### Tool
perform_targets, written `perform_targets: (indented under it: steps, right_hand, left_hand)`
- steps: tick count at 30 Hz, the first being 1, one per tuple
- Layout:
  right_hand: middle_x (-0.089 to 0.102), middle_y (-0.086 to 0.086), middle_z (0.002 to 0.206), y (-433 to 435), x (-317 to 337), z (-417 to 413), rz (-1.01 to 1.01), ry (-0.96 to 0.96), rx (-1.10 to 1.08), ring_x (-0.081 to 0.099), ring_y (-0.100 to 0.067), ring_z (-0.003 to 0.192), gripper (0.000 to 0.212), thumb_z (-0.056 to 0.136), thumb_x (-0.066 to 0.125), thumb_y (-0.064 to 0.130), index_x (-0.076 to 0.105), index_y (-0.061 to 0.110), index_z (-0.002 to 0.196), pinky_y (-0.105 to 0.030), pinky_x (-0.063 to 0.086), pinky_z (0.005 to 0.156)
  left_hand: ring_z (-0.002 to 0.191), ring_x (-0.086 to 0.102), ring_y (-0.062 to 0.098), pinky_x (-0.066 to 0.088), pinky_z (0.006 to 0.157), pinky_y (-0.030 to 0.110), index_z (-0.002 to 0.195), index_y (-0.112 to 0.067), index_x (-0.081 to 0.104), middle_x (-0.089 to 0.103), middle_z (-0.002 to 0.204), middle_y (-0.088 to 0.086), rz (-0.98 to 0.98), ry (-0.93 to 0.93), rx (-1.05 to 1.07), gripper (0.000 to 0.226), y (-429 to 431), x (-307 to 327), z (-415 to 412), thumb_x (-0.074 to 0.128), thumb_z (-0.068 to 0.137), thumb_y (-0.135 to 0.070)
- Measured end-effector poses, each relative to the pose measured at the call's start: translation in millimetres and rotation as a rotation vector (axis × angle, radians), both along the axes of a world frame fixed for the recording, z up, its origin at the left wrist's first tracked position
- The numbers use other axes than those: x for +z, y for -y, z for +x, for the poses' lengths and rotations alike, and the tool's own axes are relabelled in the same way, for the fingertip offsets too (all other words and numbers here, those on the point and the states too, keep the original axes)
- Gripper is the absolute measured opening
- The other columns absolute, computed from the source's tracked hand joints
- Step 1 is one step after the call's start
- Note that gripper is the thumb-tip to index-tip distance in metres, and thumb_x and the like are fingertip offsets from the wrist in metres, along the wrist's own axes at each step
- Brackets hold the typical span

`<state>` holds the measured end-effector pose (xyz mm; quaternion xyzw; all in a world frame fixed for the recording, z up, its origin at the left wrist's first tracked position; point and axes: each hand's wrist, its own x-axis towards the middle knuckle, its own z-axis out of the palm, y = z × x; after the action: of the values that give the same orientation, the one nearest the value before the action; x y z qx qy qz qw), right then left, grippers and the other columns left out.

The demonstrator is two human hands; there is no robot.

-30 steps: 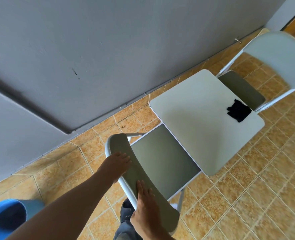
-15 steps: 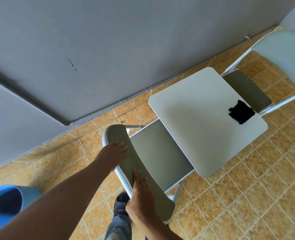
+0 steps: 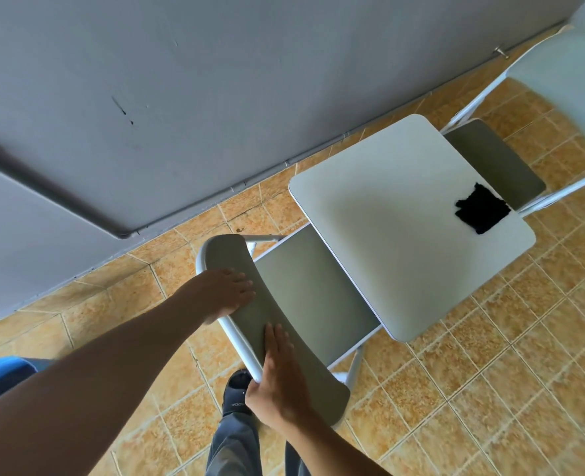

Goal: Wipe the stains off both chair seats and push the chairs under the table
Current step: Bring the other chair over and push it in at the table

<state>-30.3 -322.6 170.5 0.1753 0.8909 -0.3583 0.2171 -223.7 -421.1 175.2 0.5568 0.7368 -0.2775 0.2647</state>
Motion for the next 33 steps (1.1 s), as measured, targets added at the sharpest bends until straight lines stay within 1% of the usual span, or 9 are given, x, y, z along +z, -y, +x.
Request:
perform_targets:
  steps: [6, 16, 18, 20, 23, 25, 28, 32, 33]
  right_hand:
    - [-0.001, 0.002, 0.166, 7, 1, 6, -0.02, 0.005, -0.004, 0.002, -0.018, 0.153, 0.095, 0.088, 0.061, 0.024, -0.005, 0.019, 0.157, -0.023, -0.001, 0.119]
    - [0.003, 0.004, 0.166, -1, 6, 0, 0.017, 0.017, -0.007, 0.006, -0.017, 0.153, 0.094, 0.088, 0.061, 0.026, -0.003, 0.02, 0.157, -0.022, -0.002, 0.115]
    - [0.004, 0.004, 0.166, -1, 8, 4, 0.005, 0.026, -0.012, 0.007, -0.017, 0.152, 0.094, 0.087, 0.06, 0.025, -0.002, 0.02, 0.157, -0.021, 0.0, 0.116]
    - [0.006, 0.004, 0.166, -5, 9, 10, -0.004, 0.032, -0.018, 0.008, -0.016, 0.152, 0.093, 0.087, 0.06, 0.024, -0.001, 0.02, 0.157, -0.02, 0.002, 0.116]
    - [0.01, 0.005, 0.165, -16, 9, 13, -0.007, 0.067, -0.051, 0.012, -0.015, 0.152, 0.093, 0.084, 0.062, 0.022, 0.003, 0.021, 0.157, -0.022, 0.009, 0.12]
    - [0.015, 0.005, 0.165, -22, 11, 6, -0.014, 0.098, -0.123, 0.018, -0.015, 0.15, 0.091, 0.083, 0.061, 0.024, 0.009, 0.022, 0.157, -0.027, 0.016, 0.122]
    - [0.016, 0.004, 0.164, -25, 13, -12, -0.039, 0.119, -0.181, 0.017, -0.015, 0.15, 0.091, 0.081, 0.06, 0.028, 0.011, 0.021, 0.157, -0.029, 0.015, 0.122]
    - [0.012, 0.002, 0.165, -23, 11, -9, -0.046, 0.128, -0.175, 0.012, -0.015, 0.152, 0.088, 0.083, 0.056, 0.027, 0.009, 0.018, 0.157, -0.027, 0.009, 0.121]
    - [0.011, 0.002, 0.165, -23, 11, -4, -0.039, 0.126, -0.165, 0.011, -0.015, 0.152, 0.087, 0.084, 0.055, 0.025, 0.009, 0.017, 0.157, -0.026, 0.007, 0.121]
  left_hand:
    - [0.146, 0.014, 0.028, 0.009, 0.119, 0.041, 0.152, -0.009, 0.013, 0.013, 0.16, 0.012, -0.022, -0.024, -0.025, 0.084, -1, -4, 10, 0.066, 0.086, -0.012]
    - [0.143, 0.024, 0.029, 0.015, 0.118, 0.042, 0.149, -0.013, 0.027, 0.027, 0.156, 0.01, 0.138, -0.053, 0.049, 0.062, -4, -12, 10, 0.054, 0.093, -0.008]
    - [0.135, 0.041, 0.028, 0.028, 0.113, 0.041, 0.141, -0.015, 0.044, 0.044, 0.147, 0.009, 0.21, -0.096, 0.047, 0.063, -3, -11, 18, 0.068, 0.083, -0.013]
    - [0.113, 0.063, 0.023, 0.047, 0.097, 0.037, 0.119, -0.019, 0.067, 0.067, 0.123, 0.004, 0.241, -0.094, 0.044, 0.065, -4, -9, 23, 0.088, 0.058, -0.021]
    - [0.099, 0.069, 0.02, 0.054, 0.087, 0.034, 0.103, -0.019, 0.075, 0.073, 0.108, 0.001, 0.293, -0.067, 0.051, 0.064, -9, -13, 29, 0.093, 0.042, -0.024]
    - [0.102, 0.068, 0.02, 0.053, 0.089, 0.033, 0.105, -0.019, 0.075, 0.072, 0.11, 0.0, 0.314, -0.068, 0.058, 0.061, -19, -8, 26, 0.092, 0.047, -0.022]
    - [0.126, 0.052, 0.021, 0.038, 0.107, 0.036, 0.129, -0.019, 0.06, 0.057, 0.135, -0.001, 0.282, -0.115, 0.048, 0.057, -25, -4, 10, 0.078, 0.075, -0.019]
    - [0.105, 0.066, 0.014, 0.051, 0.092, 0.03, 0.104, -0.025, 0.074, 0.071, 0.111, -0.008, 0.207, -0.081, 0.1, 0.057, -25, -1, 12, 0.091, 0.05, -0.026]
    - [0.109, 0.064, 0.015, 0.049, 0.095, 0.031, 0.109, -0.025, 0.072, 0.069, 0.117, -0.007, 0.167, -0.083, 0.119, 0.056, -25, -2, 18, 0.088, 0.055, -0.027]
